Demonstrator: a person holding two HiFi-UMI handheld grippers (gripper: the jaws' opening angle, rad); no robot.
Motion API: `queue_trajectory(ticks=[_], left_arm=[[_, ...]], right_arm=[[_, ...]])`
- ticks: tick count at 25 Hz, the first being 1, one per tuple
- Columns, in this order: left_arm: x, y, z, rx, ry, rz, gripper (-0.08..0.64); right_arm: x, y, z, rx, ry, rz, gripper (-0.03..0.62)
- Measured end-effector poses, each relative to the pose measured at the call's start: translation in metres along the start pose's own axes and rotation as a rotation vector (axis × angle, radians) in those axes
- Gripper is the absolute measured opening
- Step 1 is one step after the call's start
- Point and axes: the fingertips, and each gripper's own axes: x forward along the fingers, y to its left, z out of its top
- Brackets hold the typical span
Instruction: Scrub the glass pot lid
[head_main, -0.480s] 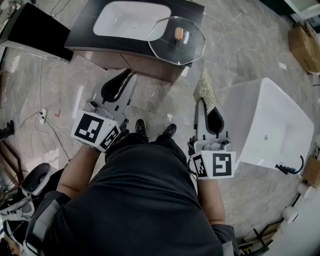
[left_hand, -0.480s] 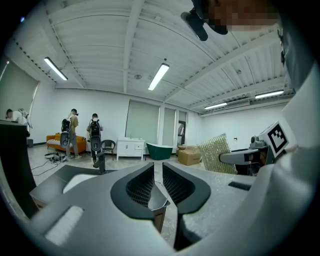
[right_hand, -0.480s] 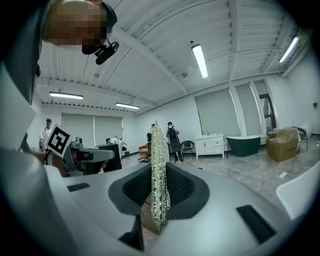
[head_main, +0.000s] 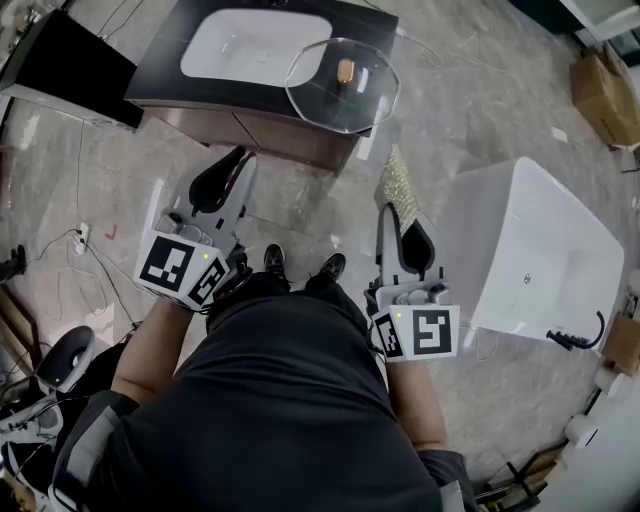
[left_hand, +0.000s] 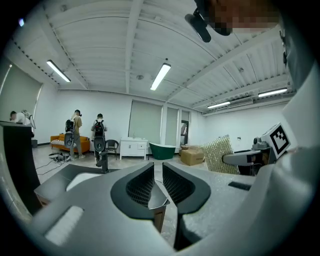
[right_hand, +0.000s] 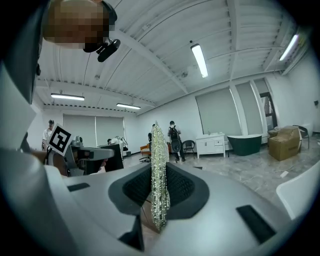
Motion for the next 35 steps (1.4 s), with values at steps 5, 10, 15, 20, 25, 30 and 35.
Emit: queue_trajectory(ticks=[5, 10, 15, 20, 25, 30, 35], left_arm=[[0.002, -0.019, -0.007, -0.014, 0.015, 0.022, 0.054], [0.007, -0.048, -0.012, -0.004, 0.040, 0.029, 0.054], [0.015, -0.078, -0.018, 0.017, 0.067, 0.029, 0.054], [0.021, -0.084, -0.021, 0.010, 0.087, 0.040, 0.054], [0.033, -0.074, -0.020, 0.012, 0.086, 0.039, 0.054], [0.058, -0.050, -0.028, -0.012, 0.099, 0.004, 0.054], [0.095, -0.006, -0.037, -0.037, 0.111, -0.063, 0.054]], right_arm=[[-0.015, -0.016, -0.001, -0.009, -0.024, 0.010, 0.062], [-0.026, -0.035, -0.001, 0.030, -0.026, 0.036, 0.063], [-0.032, -0.058, -0.008, 0.097, -0.023, 0.047, 0.061], [-0.033, -0.082, -0.025, 0.145, 0.031, -0.005, 0.063], [-0.019, -0.094, -0.034, 0.181, 0.060, -0.020, 0.063], [0.010, -0.100, -0.036, 0.188, 0.090, -0.068, 0.063], [0.048, -0.110, -0.033, 0.192, 0.112, -0.157, 0.062]])
